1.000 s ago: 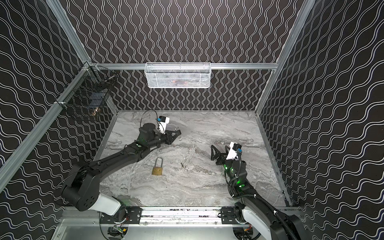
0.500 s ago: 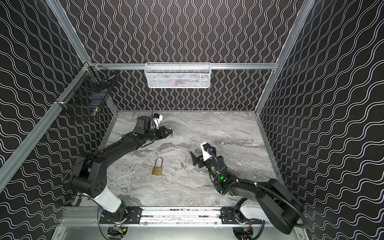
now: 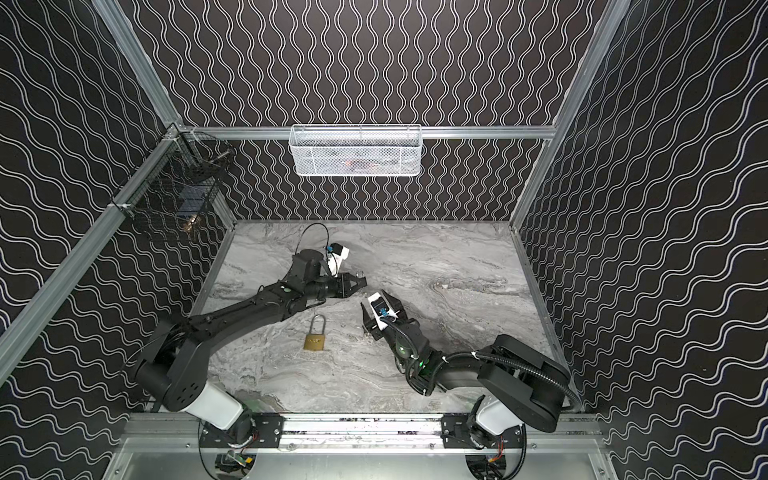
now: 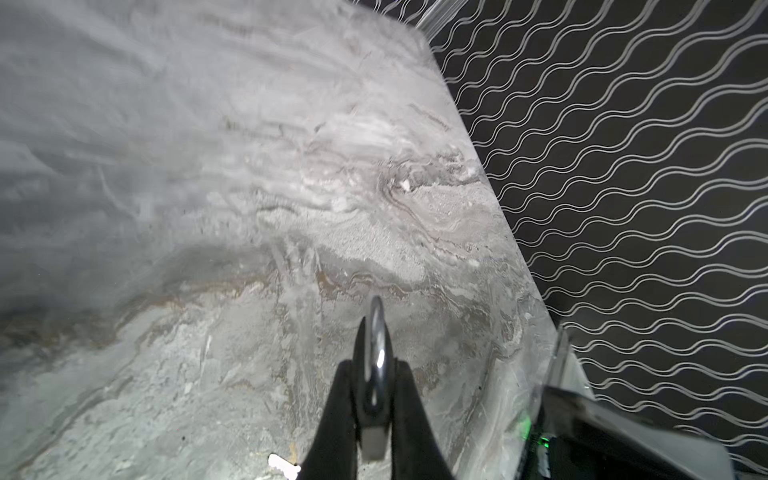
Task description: Unlock with the key
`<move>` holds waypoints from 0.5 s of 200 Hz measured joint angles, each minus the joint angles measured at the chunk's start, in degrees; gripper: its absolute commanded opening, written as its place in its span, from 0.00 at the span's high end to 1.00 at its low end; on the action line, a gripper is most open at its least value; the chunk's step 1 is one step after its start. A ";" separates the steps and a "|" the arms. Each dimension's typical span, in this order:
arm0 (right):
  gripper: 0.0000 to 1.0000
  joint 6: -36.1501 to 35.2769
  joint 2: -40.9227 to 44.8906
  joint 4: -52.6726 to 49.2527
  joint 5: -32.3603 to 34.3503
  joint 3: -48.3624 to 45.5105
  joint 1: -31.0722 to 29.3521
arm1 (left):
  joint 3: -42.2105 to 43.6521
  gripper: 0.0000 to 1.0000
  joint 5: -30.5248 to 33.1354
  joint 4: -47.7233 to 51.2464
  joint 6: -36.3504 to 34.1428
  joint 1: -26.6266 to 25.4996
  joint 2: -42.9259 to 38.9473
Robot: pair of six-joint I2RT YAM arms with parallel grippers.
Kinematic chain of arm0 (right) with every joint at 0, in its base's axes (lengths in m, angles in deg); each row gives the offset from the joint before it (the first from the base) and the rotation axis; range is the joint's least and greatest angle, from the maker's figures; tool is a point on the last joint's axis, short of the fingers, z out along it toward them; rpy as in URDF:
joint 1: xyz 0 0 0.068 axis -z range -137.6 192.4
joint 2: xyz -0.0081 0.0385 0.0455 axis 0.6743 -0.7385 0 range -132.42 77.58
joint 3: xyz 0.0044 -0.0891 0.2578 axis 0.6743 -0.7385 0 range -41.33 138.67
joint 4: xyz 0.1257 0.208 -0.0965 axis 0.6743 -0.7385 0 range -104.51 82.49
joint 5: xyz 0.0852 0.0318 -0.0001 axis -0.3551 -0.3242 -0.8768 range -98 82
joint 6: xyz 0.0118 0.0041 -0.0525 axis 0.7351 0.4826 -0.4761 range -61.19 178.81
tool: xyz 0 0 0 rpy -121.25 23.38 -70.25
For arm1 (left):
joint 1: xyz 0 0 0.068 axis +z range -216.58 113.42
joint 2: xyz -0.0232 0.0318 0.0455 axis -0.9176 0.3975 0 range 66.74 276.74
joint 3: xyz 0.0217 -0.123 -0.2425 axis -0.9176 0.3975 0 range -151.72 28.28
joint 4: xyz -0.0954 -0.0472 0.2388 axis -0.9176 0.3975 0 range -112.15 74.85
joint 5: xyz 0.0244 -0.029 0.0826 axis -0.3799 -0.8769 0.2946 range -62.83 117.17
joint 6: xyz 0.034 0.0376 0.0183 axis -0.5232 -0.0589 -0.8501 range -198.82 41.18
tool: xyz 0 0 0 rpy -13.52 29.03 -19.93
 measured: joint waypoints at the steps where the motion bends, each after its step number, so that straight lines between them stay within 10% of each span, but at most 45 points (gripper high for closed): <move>1: 0.42 -0.02 0.04 0.00 0.02 0.00 0.00 | 0.04 1.00 0.15 -0.07 -0.11 -0.09 -0.17; 100: 0.58 0.24 1.49 1.88 -2.16 -2.45 -0.04 | 3.17 1.00 2.62 -5.03 -3.52 -3.96 -5.75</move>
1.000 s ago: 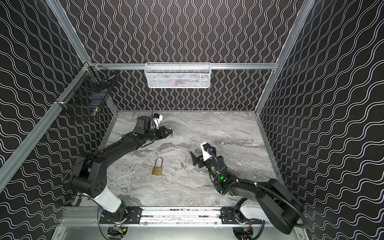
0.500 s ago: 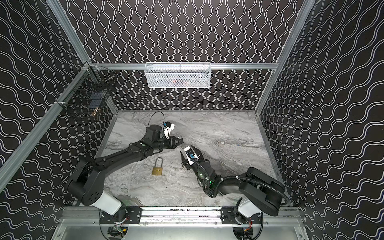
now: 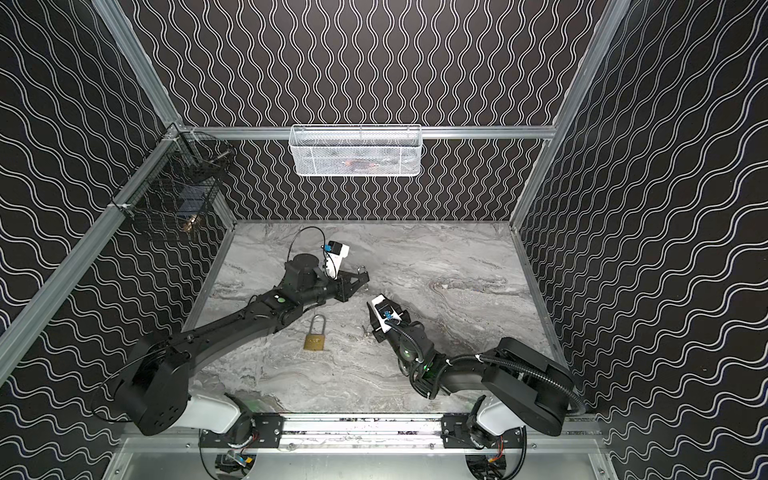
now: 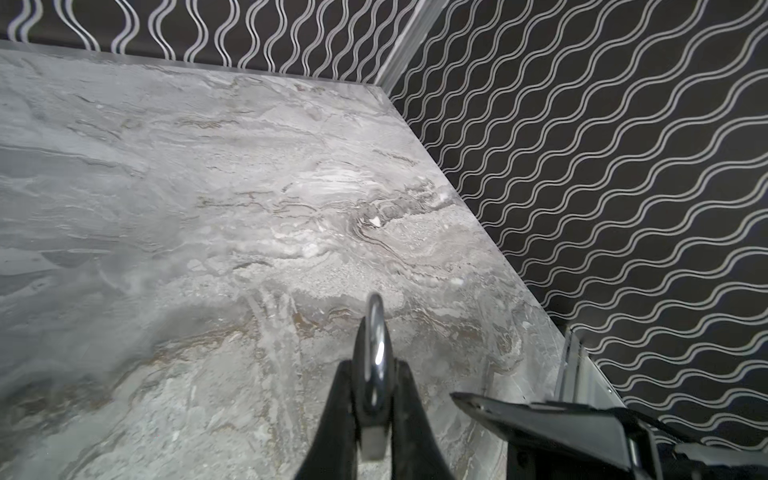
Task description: Unlock with the key
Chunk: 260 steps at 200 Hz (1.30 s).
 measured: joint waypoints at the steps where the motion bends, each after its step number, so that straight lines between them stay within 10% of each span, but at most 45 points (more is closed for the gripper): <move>1: 0.58 0.00 0.00 0.07 -0.07 -0.02 0.00 | 0.02 1.00 0.00 -0.04 0.00 -0.04 0.00; 260: 0.76 0.98 -2.05 0.24 5.46 1.95 0.33 | 1.09 1.00 -0.61 -4.17 1.77 -4.87 0.42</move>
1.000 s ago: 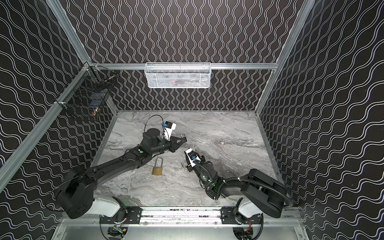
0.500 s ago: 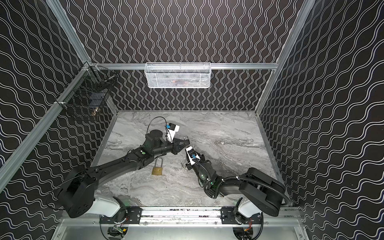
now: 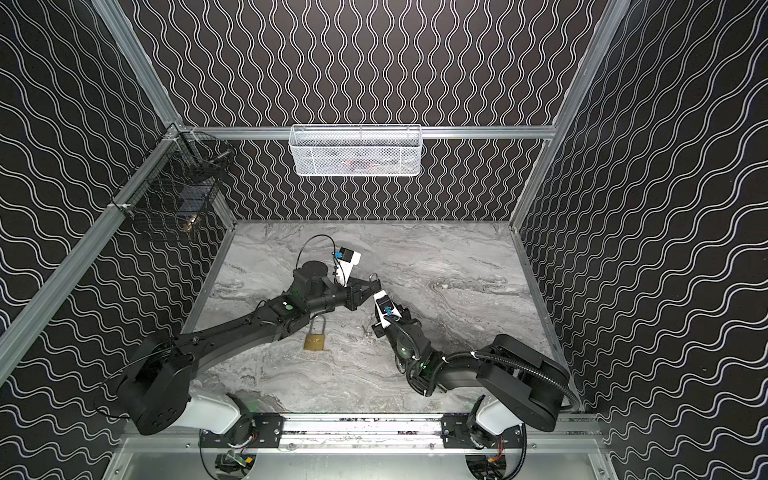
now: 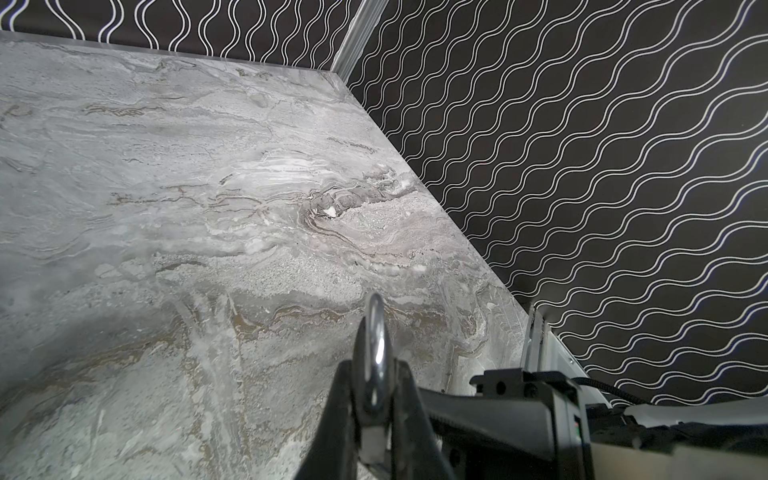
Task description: Unlock with the key
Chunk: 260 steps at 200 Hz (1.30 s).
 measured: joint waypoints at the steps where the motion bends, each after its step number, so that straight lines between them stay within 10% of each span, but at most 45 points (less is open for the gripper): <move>1: 0.76 0.00 -0.02 0.00 0.00 0.00 0.00 | 0.00 1.00 -0.02 0.00 0.04 0.00 0.00; 260: 0.86 -0.13 0.13 -1.77 1.66 0.48 0.42 | 0.31 1.00 0.00 -1.51 0.94 -0.70 0.33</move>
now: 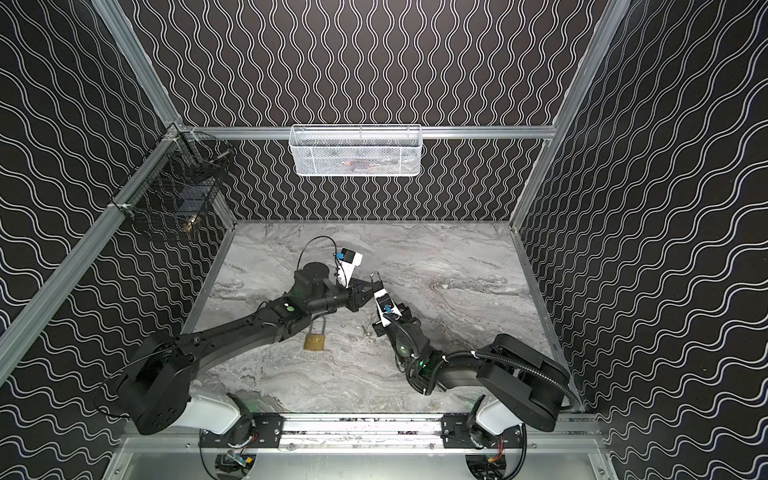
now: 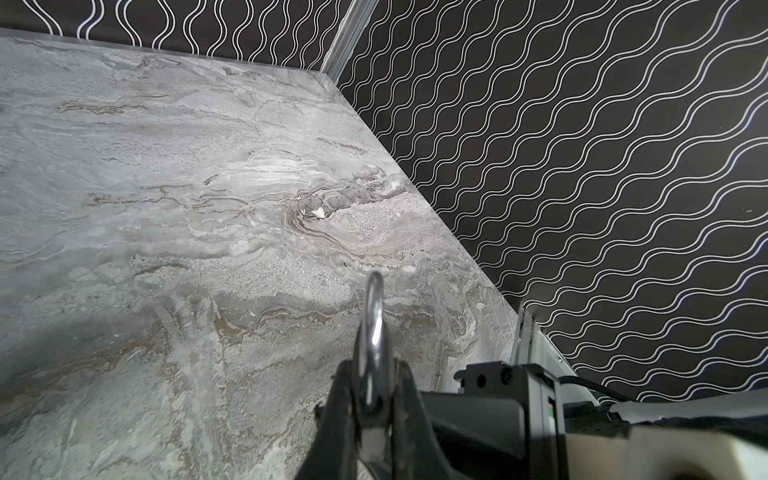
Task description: Unlock with the key
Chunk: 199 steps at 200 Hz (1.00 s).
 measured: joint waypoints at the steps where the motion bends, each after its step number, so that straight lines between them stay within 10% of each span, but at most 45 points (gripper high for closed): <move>1: 0.86 0.00 0.00 -0.07 0.00 0.00 0.00 | 0.00 1.00 0.00 -0.02 0.00 0.00 0.02; 98: 0.39 4.42 7.45 1.27 -3.85 -6.27 7.28 | -1.51 1.00 1.51 3.74 -4.96 1.99 -1.77; 135: 0.25 20.55 15.72 0.17 -23.10 -10.05 25.88 | -6.71 1.00 -1.27 9.33 -14.21 3.85 -0.11; 199: 0.06 29.07 15.74 3.63 -44.57 -11.85 28.17 | -12.63 1.00 -14.32 21.53 -34.01 3.76 3.23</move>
